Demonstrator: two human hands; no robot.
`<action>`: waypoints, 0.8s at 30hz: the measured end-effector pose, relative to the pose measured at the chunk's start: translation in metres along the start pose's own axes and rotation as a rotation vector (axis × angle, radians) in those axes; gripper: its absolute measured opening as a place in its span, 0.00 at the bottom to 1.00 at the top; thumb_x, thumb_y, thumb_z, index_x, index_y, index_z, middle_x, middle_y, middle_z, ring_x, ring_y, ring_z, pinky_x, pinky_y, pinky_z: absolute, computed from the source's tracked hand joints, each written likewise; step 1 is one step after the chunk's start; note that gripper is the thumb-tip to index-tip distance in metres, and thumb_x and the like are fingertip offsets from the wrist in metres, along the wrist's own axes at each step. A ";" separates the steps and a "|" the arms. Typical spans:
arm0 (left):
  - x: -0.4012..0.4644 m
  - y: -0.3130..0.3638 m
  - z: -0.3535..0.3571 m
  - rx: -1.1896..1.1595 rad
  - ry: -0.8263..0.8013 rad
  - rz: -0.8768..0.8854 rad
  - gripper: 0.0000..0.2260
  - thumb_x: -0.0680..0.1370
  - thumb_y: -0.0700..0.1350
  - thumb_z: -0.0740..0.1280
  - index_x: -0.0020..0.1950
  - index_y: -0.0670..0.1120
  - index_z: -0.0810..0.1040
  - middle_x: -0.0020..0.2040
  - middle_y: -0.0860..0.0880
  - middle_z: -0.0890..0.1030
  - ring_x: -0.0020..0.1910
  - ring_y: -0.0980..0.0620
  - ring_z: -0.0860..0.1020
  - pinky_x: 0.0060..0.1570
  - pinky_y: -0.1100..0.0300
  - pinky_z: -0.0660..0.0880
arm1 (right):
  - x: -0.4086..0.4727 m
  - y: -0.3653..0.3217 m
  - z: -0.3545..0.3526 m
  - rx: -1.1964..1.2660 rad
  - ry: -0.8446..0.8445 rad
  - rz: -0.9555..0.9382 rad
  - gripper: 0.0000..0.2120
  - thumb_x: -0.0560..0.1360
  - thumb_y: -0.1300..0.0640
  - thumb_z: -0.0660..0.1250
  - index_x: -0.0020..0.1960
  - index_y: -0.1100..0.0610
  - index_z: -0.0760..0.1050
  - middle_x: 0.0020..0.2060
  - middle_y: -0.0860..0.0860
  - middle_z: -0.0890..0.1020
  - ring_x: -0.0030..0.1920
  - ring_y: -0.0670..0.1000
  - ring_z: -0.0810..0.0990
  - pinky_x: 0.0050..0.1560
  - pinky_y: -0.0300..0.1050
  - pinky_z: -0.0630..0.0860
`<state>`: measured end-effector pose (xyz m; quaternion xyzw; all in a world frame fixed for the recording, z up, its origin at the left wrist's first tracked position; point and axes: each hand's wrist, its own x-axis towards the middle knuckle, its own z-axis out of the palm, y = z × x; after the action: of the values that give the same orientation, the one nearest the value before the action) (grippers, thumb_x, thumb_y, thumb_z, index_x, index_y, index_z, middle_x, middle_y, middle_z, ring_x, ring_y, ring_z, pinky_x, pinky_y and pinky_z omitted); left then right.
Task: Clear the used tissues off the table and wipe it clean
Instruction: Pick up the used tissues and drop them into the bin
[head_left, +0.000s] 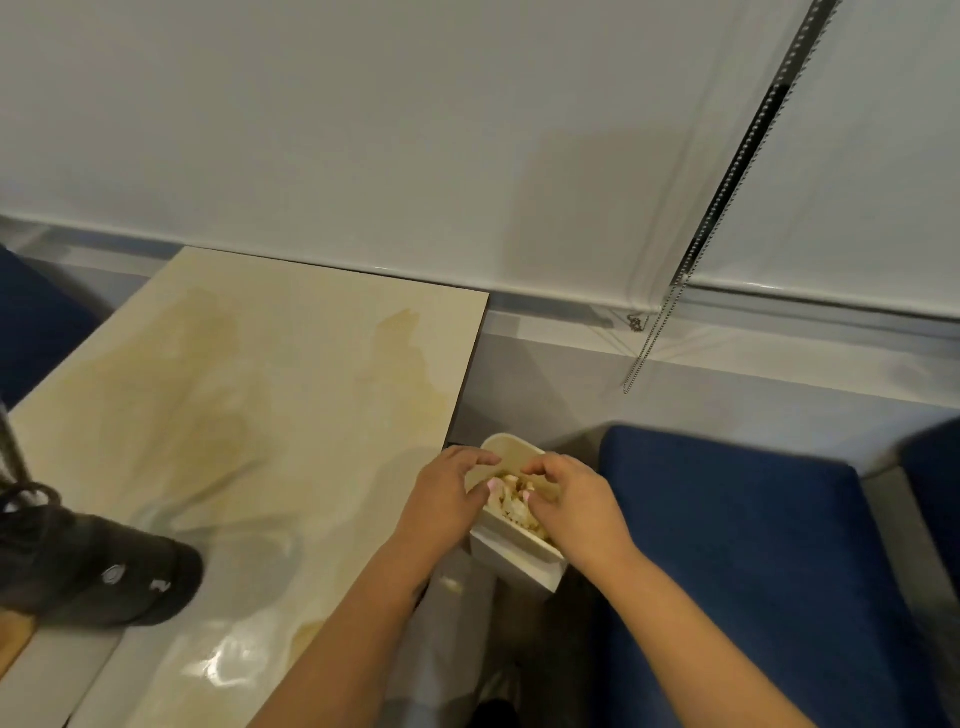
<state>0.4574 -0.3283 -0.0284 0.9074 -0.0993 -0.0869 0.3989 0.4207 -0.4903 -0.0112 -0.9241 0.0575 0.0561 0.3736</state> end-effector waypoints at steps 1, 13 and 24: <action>-0.010 0.001 -0.005 -0.006 0.019 -0.001 0.12 0.74 0.42 0.69 0.56 0.52 0.80 0.55 0.55 0.78 0.53 0.56 0.76 0.58 0.63 0.71 | -0.006 -0.006 0.001 0.000 0.000 -0.010 0.11 0.74 0.57 0.68 0.55 0.47 0.77 0.50 0.43 0.79 0.50 0.45 0.77 0.53 0.41 0.74; -0.128 0.003 -0.057 -0.051 0.216 -0.078 0.12 0.76 0.42 0.66 0.58 0.52 0.78 0.54 0.57 0.75 0.52 0.62 0.71 0.57 0.64 0.69 | -0.087 -0.074 0.016 0.012 -0.088 -0.250 0.13 0.75 0.55 0.67 0.59 0.48 0.75 0.52 0.44 0.77 0.50 0.42 0.73 0.49 0.33 0.68; -0.234 -0.031 -0.110 -0.058 0.424 -0.213 0.12 0.77 0.44 0.66 0.59 0.55 0.77 0.57 0.57 0.76 0.53 0.64 0.71 0.57 0.65 0.69 | -0.135 -0.146 0.083 0.011 -0.254 -0.478 0.13 0.75 0.55 0.67 0.59 0.47 0.74 0.51 0.39 0.74 0.52 0.39 0.70 0.52 0.33 0.67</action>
<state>0.2606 -0.1714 0.0406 0.8988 0.0857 0.0614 0.4255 0.3042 -0.3193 0.0496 -0.8950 -0.2093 0.0817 0.3854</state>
